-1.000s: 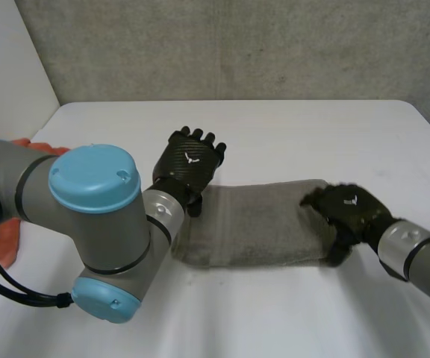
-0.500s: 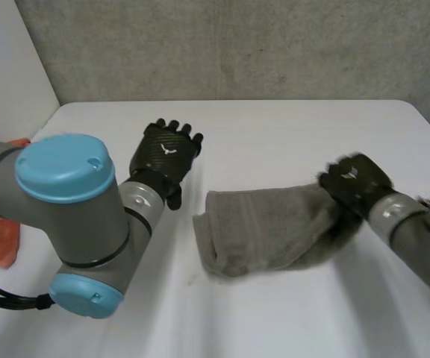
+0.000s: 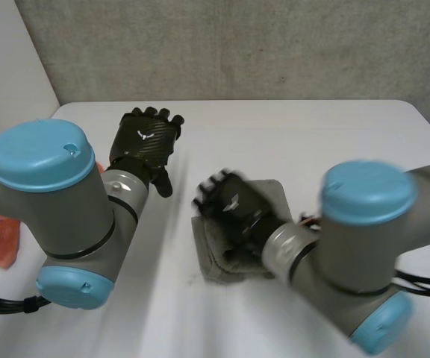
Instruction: Fold the laundry.
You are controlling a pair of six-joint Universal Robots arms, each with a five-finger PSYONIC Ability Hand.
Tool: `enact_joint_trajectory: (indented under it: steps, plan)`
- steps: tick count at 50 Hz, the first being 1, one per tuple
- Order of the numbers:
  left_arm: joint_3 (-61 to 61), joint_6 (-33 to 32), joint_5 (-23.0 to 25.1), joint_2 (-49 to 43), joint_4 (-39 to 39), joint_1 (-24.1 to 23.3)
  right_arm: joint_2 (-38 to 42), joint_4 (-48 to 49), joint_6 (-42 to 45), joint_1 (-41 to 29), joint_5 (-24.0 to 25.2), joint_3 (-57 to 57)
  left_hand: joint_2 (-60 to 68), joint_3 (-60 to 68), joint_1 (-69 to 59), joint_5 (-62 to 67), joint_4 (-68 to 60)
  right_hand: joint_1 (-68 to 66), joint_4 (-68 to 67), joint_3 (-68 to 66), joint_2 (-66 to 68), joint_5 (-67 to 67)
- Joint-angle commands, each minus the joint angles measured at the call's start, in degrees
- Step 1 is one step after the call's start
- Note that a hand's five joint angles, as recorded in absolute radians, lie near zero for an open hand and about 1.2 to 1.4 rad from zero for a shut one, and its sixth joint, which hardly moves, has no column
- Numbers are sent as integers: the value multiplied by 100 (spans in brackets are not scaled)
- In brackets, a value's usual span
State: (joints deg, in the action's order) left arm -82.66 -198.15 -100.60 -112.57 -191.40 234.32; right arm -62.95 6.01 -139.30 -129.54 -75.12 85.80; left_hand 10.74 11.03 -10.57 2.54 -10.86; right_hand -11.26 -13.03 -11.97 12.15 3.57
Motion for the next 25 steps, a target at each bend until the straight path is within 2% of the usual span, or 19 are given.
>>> enact_joint_trajectory:
  steps: [1,6,12,17,25]
  plan:
    - [206,399,32,-2,7,-236,-1044,-642,-3284,1254,50,175,-52,-81,36,-232,65,126,303,197,-215,-357]
    - [399,725,233,-124,42,-562,-974,-1355,-3297,1677,76,51,-19,-48,2,-199,31,126,303,197,-215,-357]
    - [628,1085,620,-625,305,-800,-597,-1506,-3165,1748,111,-124,32,3,-48,-148,-19,126,303,197,-215,-357]
    - [979,1358,630,-1125,849,-905,-87,-1515,-3156,1713,208,-362,48,20,-65,-131,-36,126,303,197,-215,-357]
    - [1164,1341,568,-1469,1403,-818,555,-1479,-3059,1625,129,-660,65,36,-82,-114,-53,126,303,197,-215,-357]
